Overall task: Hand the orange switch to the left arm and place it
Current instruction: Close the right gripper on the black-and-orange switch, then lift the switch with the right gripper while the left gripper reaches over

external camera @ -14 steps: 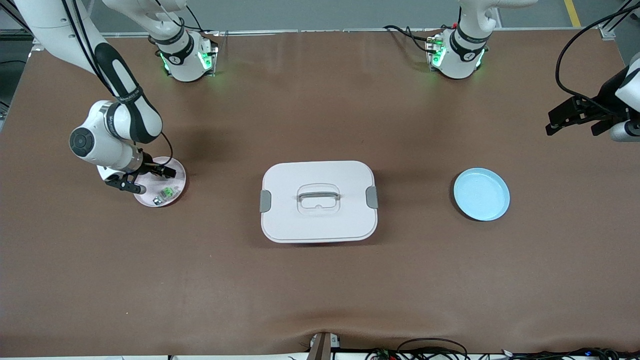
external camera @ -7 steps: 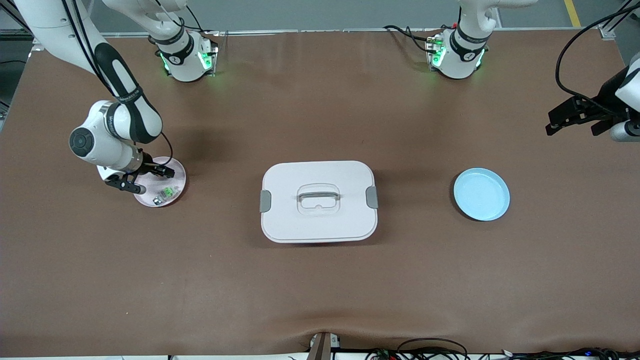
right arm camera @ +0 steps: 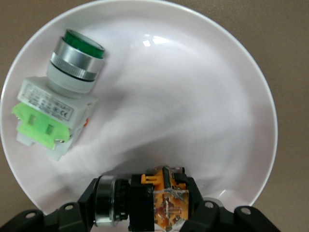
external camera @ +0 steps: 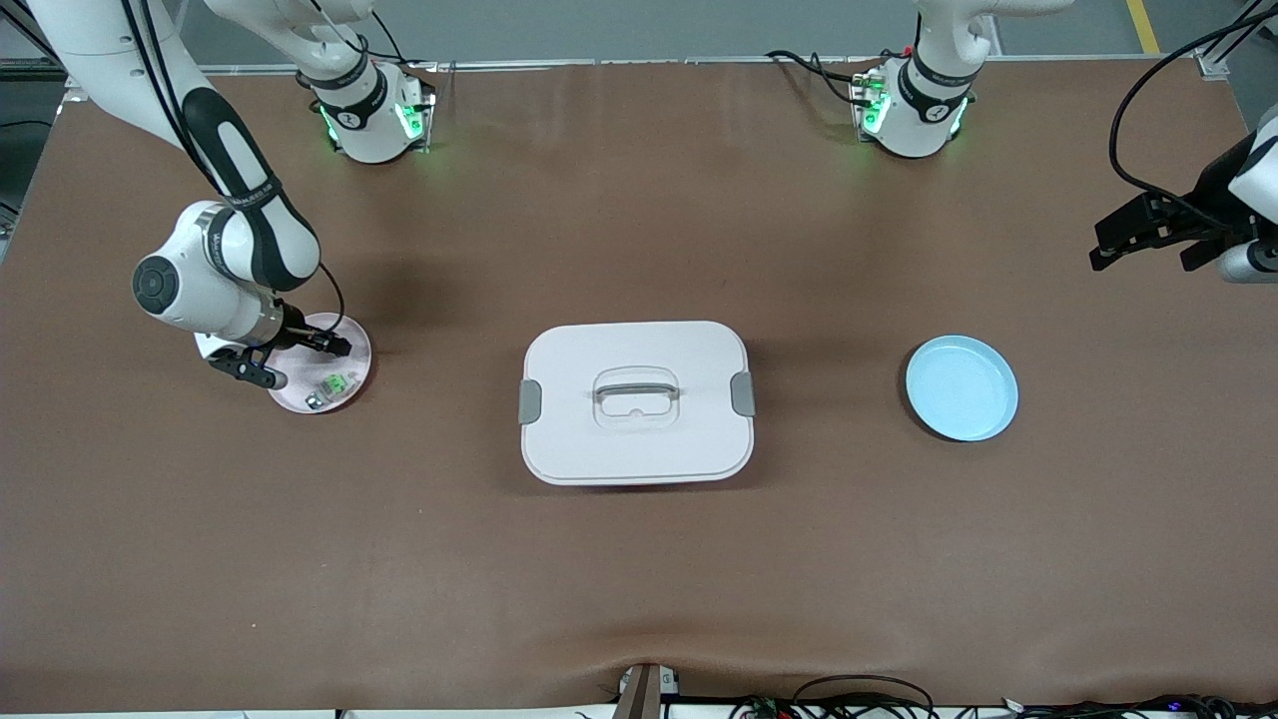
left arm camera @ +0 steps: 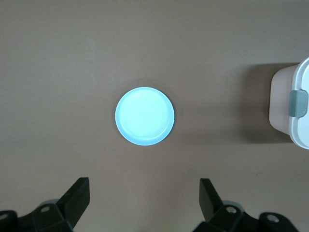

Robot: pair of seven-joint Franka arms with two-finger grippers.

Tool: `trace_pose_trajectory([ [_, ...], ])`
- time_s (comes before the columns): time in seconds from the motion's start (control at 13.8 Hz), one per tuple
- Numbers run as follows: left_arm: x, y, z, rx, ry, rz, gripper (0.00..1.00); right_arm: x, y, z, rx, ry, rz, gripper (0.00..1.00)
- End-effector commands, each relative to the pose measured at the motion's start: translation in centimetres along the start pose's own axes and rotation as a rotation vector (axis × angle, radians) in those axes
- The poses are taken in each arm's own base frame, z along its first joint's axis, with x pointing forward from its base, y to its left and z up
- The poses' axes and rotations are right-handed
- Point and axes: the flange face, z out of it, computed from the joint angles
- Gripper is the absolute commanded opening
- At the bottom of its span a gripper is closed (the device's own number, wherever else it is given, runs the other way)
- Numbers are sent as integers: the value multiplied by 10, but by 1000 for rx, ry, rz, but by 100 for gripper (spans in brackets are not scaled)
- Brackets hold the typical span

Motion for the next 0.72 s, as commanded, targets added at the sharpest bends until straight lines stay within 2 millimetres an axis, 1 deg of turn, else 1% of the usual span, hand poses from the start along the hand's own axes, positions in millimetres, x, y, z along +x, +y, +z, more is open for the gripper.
trace_pose_trajectory([
  [0.0,2,-2,-5,7,1,7,100,3,-4,-4,14,-6,20,0],
  [0.07,2,-1,-5,4,1,8,100,2,-4,-5,14,-13,19,0],
  [0.29,2,5,-6,-24,3,4,100,11,-10,-23,24,-72,15,0],
  [0.36,2,7,-10,-28,12,6,100,14,-11,-29,28,-95,18,0],
  [0.43,2,9,-19,-40,30,9,100,18,-13,-35,30,-108,20,0],
  [0.65,3,7,-20,-133,28,-15,100,23,-15,-49,38,-134,32,0],
])
